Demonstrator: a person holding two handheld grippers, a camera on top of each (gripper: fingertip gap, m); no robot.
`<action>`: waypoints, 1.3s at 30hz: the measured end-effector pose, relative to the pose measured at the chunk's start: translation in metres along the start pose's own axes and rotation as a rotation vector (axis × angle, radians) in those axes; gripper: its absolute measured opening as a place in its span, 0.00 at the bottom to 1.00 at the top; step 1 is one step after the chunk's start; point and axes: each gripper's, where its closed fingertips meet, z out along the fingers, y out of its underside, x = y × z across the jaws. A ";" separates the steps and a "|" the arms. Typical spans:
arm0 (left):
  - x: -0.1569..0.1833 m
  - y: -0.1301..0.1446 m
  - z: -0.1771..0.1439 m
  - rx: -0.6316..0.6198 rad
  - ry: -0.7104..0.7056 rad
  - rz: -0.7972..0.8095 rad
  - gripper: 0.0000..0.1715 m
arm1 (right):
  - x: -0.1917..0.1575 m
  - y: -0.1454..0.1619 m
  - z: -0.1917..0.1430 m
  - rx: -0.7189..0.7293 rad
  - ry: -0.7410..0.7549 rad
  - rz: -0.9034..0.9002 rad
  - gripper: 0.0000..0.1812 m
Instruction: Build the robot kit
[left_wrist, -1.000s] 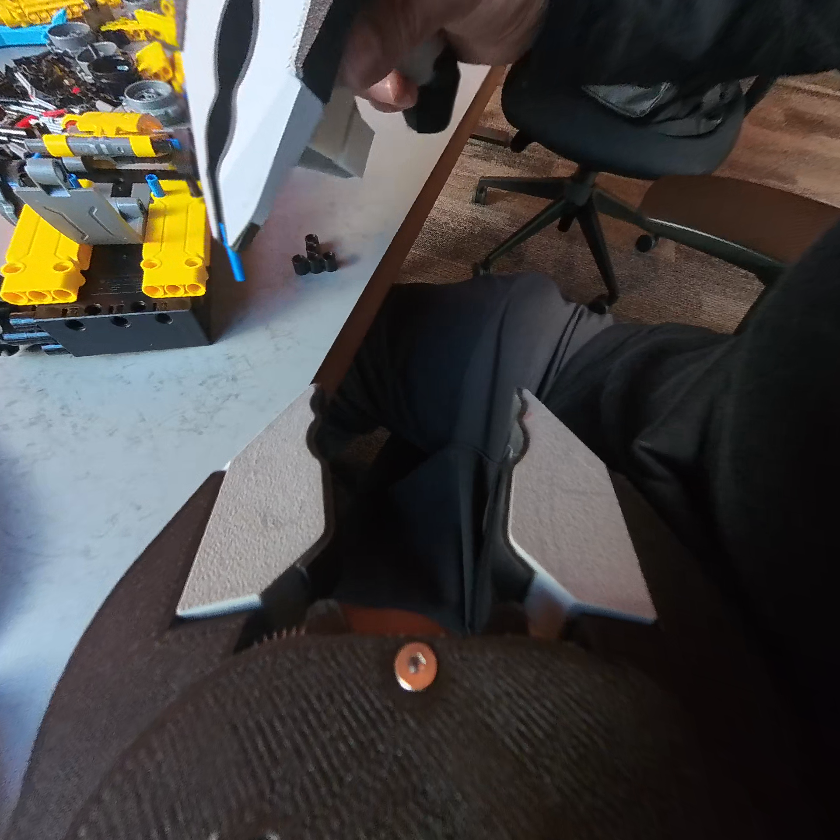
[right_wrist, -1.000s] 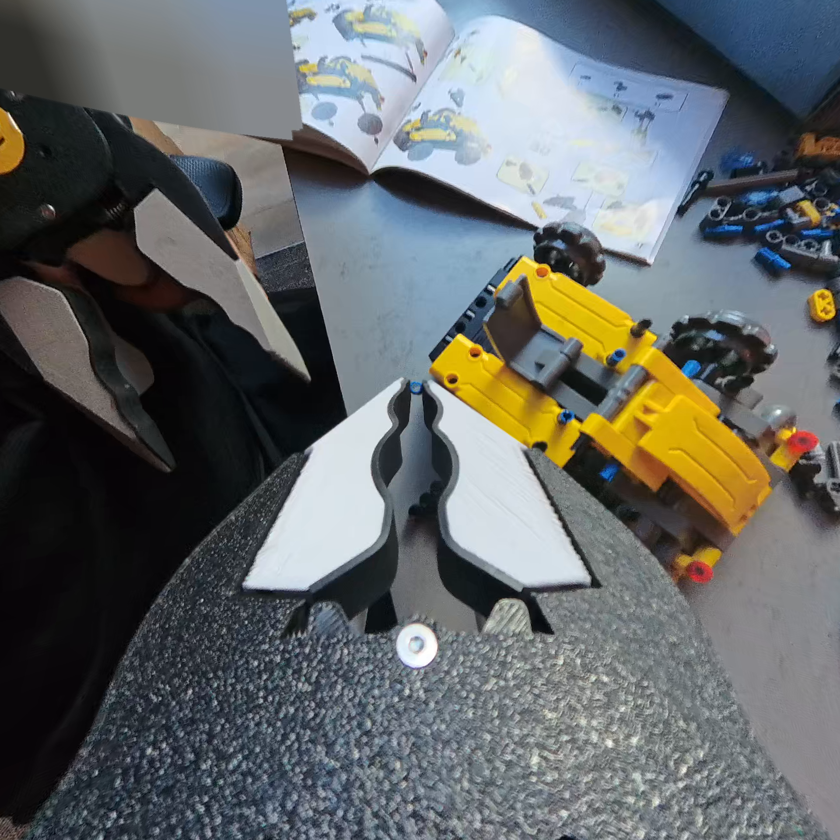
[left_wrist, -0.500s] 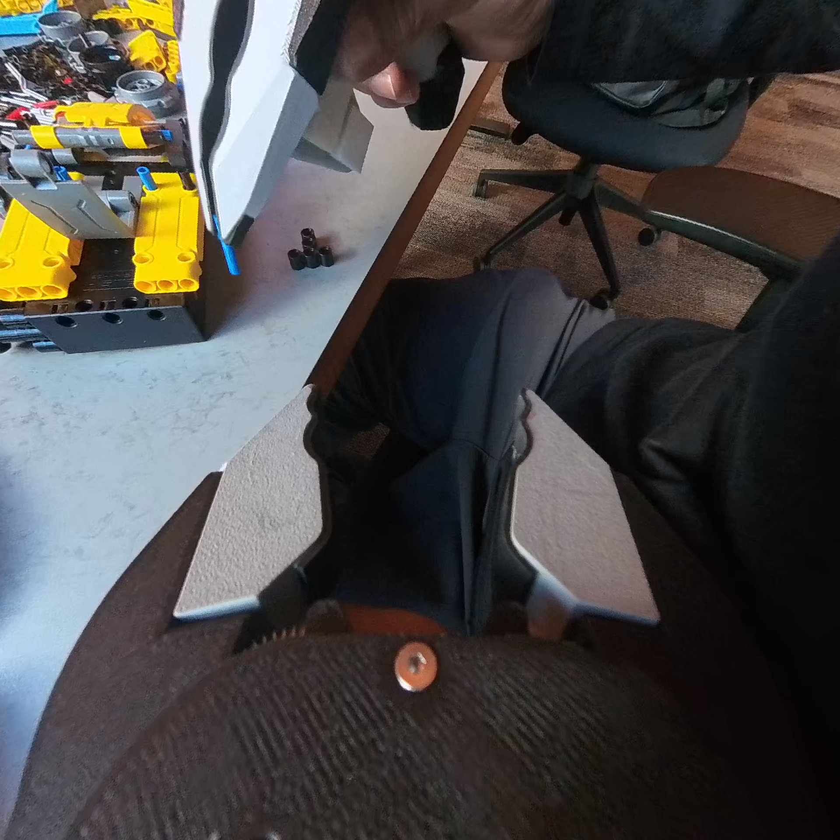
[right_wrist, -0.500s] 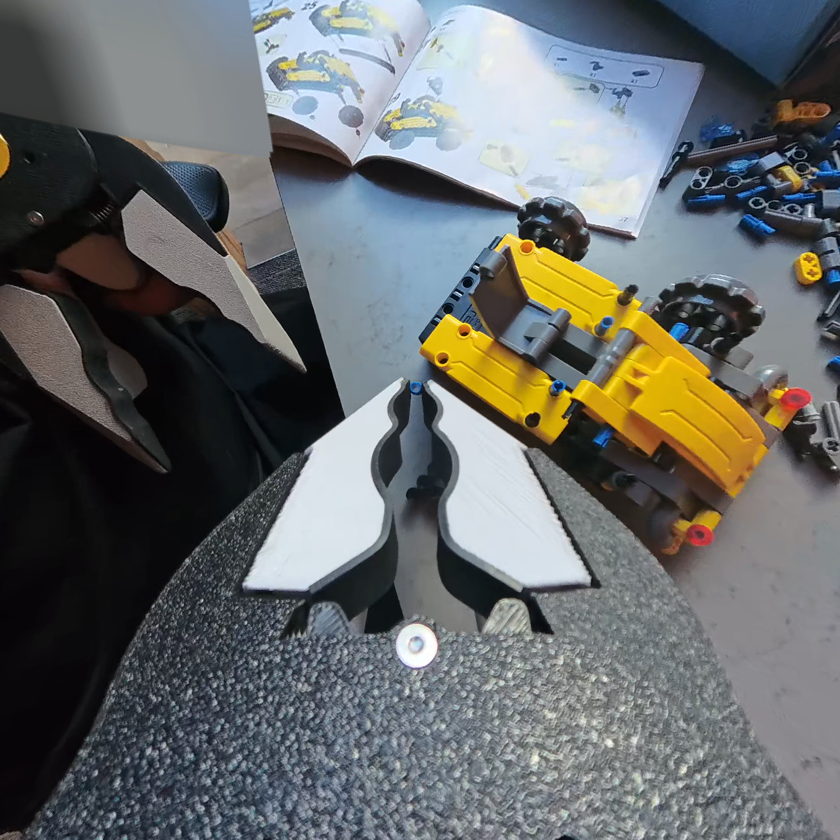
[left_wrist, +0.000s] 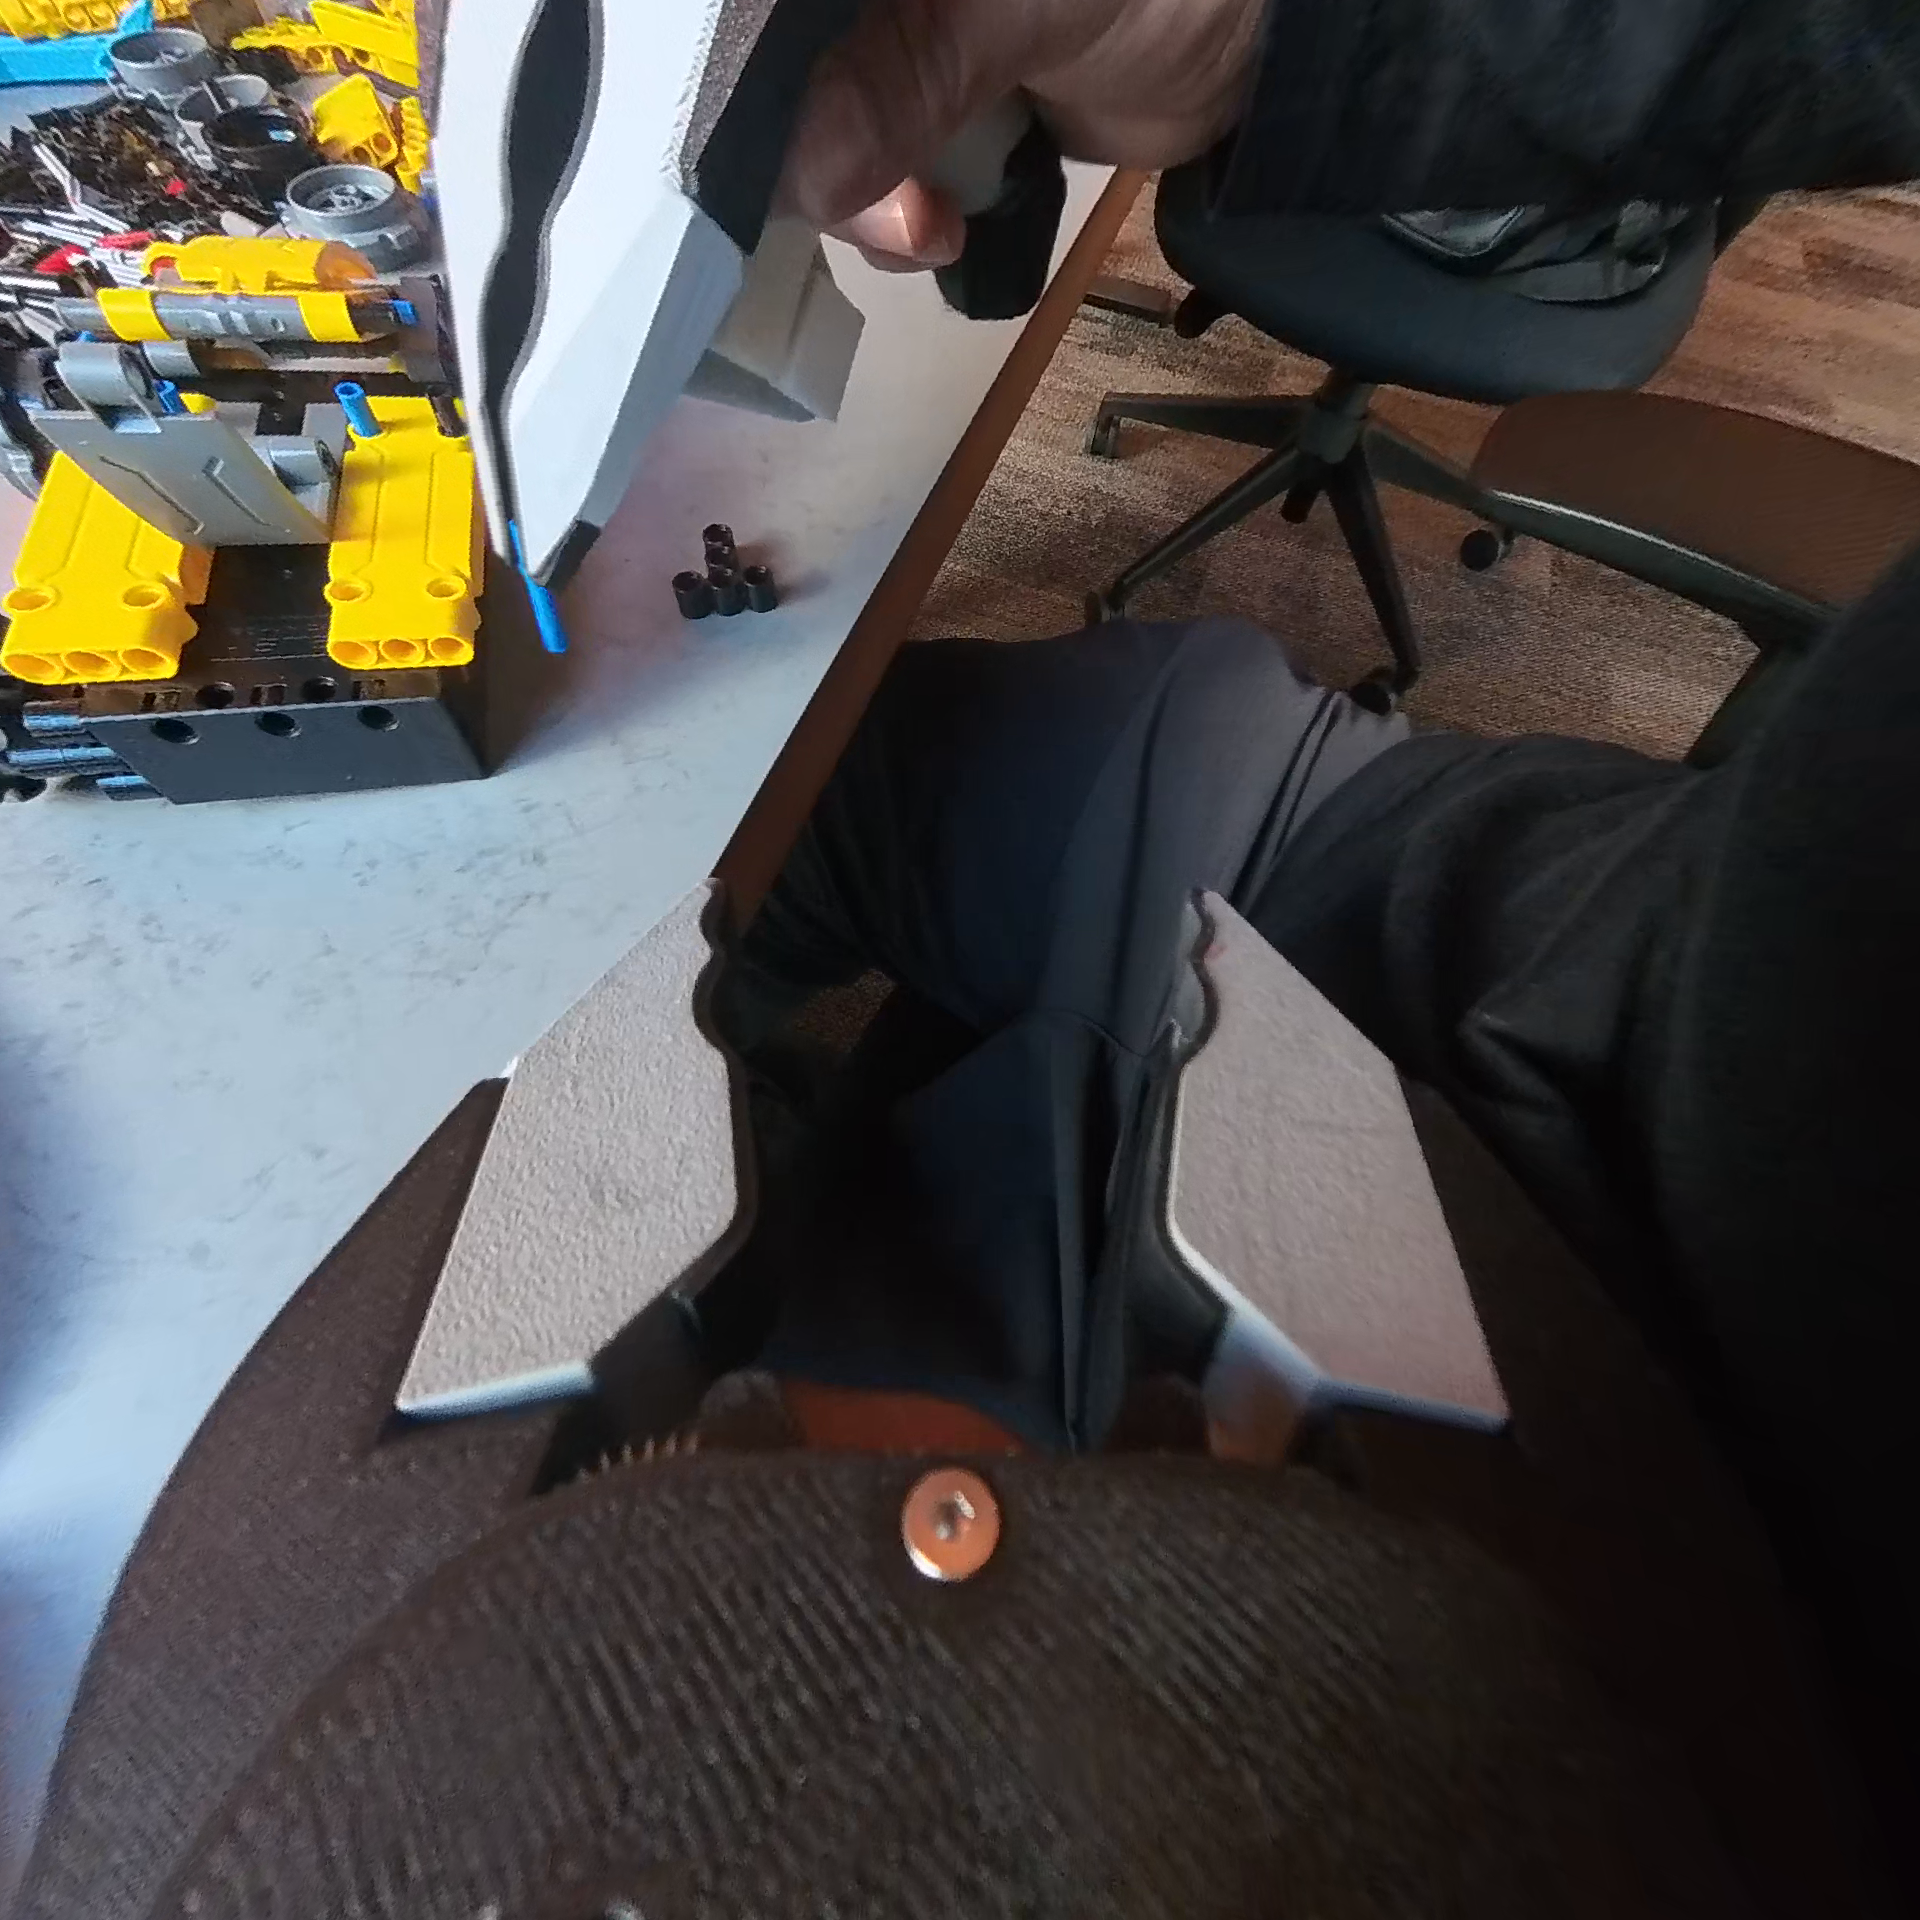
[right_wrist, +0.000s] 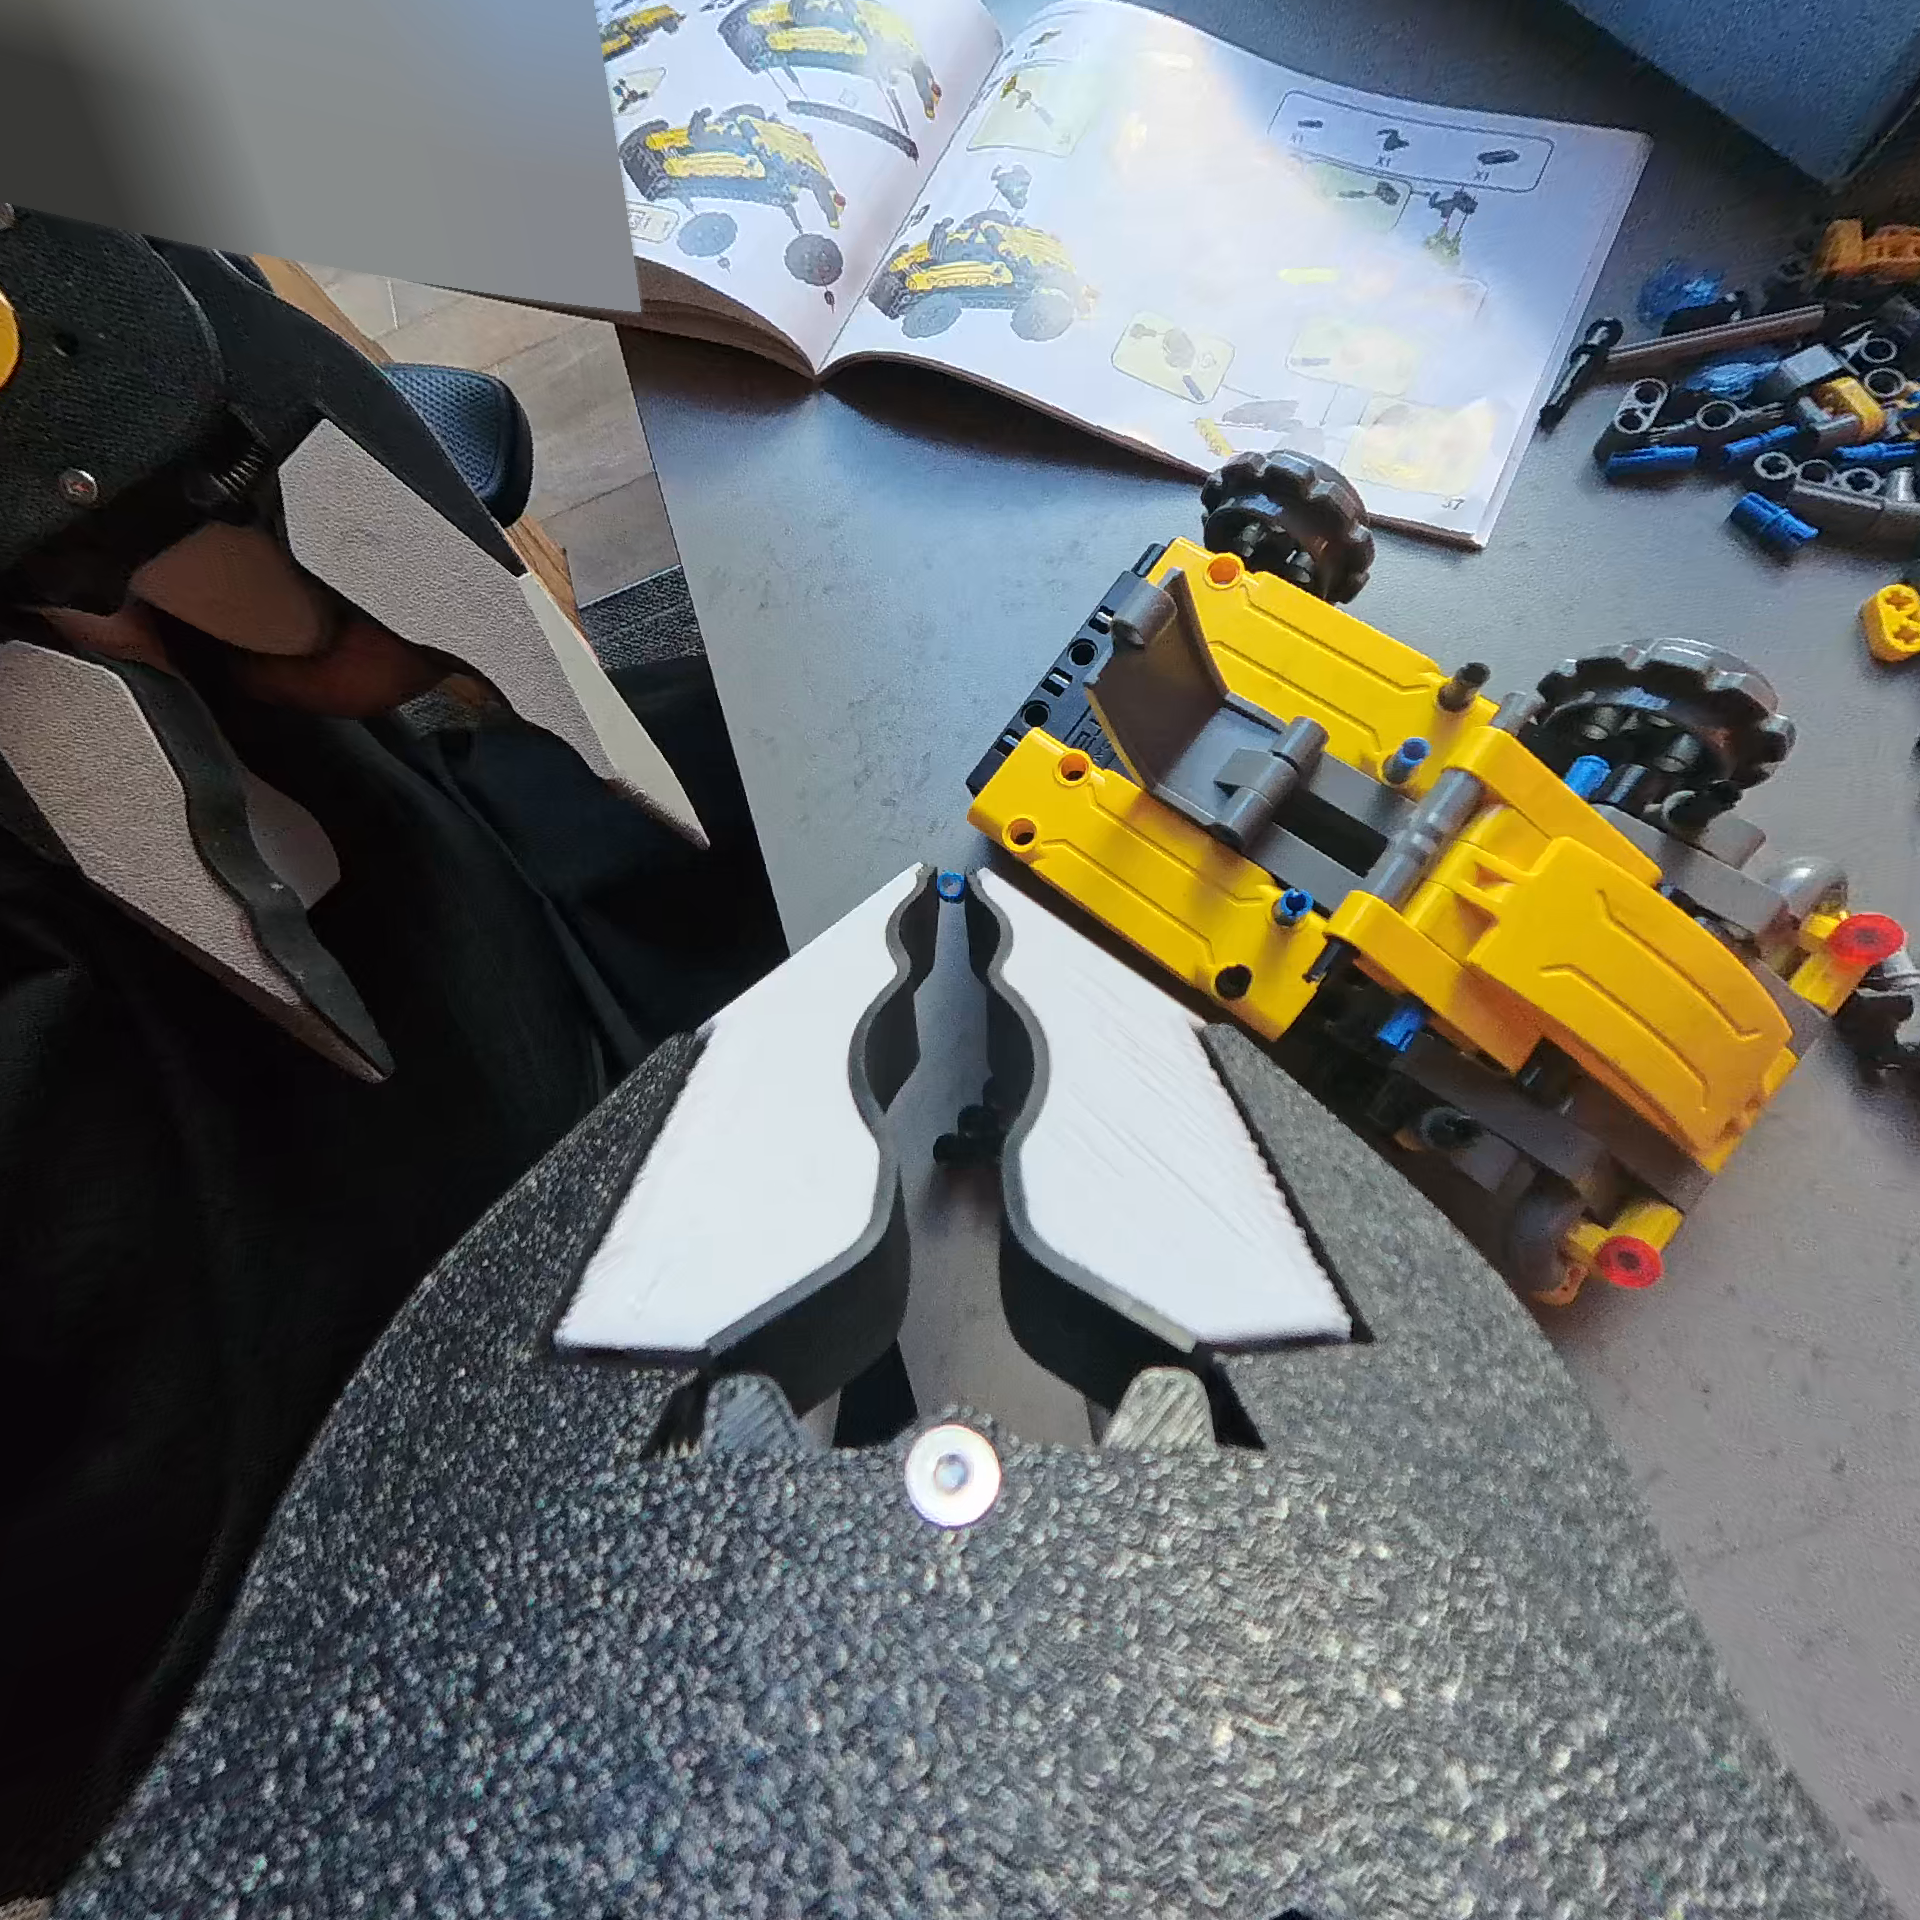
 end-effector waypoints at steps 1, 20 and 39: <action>0.000 0.000 0.000 0.001 0.000 0.000 0.48 | 0.000 0.001 0.000 -0.002 0.000 0.001 0.03; -0.002 0.000 0.000 0.001 -0.001 -0.008 0.48 | 0.001 0.000 0.001 -0.004 -0.004 0.006 0.03; -0.002 -0.001 -0.001 0.002 -0.001 -0.009 0.48 | 0.000 0.000 0.003 -0.004 -0.009 0.009 0.03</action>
